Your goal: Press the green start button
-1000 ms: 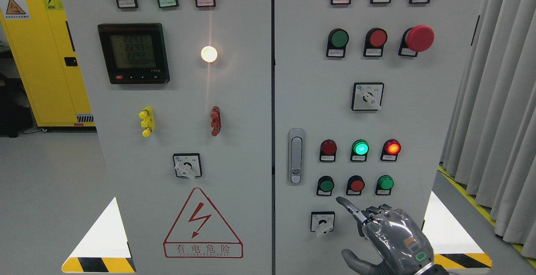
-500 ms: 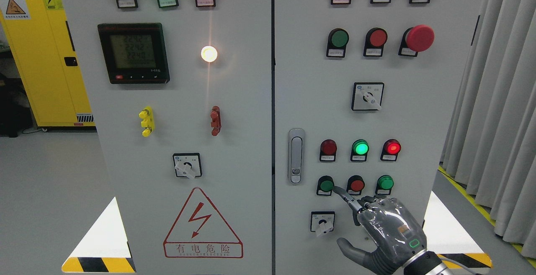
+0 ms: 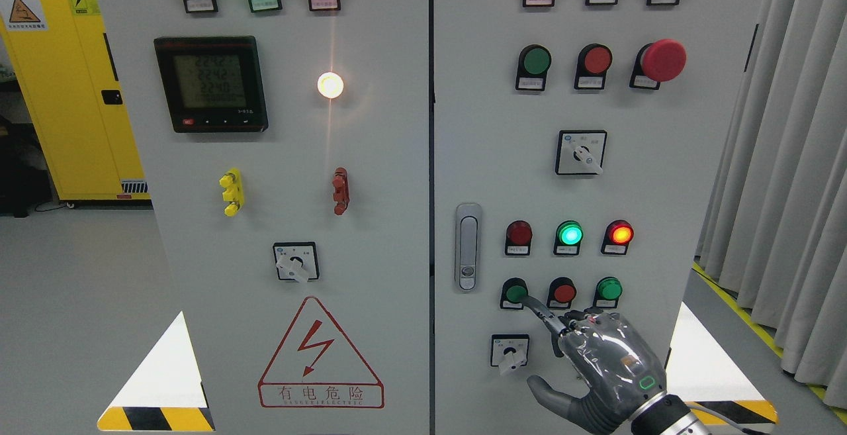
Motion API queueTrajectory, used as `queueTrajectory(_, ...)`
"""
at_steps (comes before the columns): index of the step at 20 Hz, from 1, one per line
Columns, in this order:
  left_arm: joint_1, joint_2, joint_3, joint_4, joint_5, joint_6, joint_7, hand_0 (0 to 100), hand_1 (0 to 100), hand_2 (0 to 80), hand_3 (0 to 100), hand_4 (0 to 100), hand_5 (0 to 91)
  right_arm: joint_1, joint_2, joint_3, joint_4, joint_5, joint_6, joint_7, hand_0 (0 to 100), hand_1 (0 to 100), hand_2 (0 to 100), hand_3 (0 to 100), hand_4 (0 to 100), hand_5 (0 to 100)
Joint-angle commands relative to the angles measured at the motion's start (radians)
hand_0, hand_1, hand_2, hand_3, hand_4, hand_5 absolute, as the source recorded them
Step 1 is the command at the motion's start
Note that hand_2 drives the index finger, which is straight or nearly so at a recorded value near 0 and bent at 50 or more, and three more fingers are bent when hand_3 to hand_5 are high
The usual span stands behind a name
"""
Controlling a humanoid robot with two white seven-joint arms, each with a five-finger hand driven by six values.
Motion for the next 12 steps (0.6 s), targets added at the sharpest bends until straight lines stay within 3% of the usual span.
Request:
queueTrajectory(1,-0.021,0.000,0.000,-0.028,0.000,0.000,-0.001,12,56,0.0,0,0,0.0,-0.012,0.000,0.006,0.038,0.000,0.003,-0.004,37,57,0,70,69,55)
queueTrajectory(12,-0.021,0.000,0.000,-0.028,0.000,0.000,-0.001,12,56,0.0,0,0,0.0,-0.021,-0.002,0.006,0.062,-0.001,0.032,-0.002,37,57,0,70,69,54)
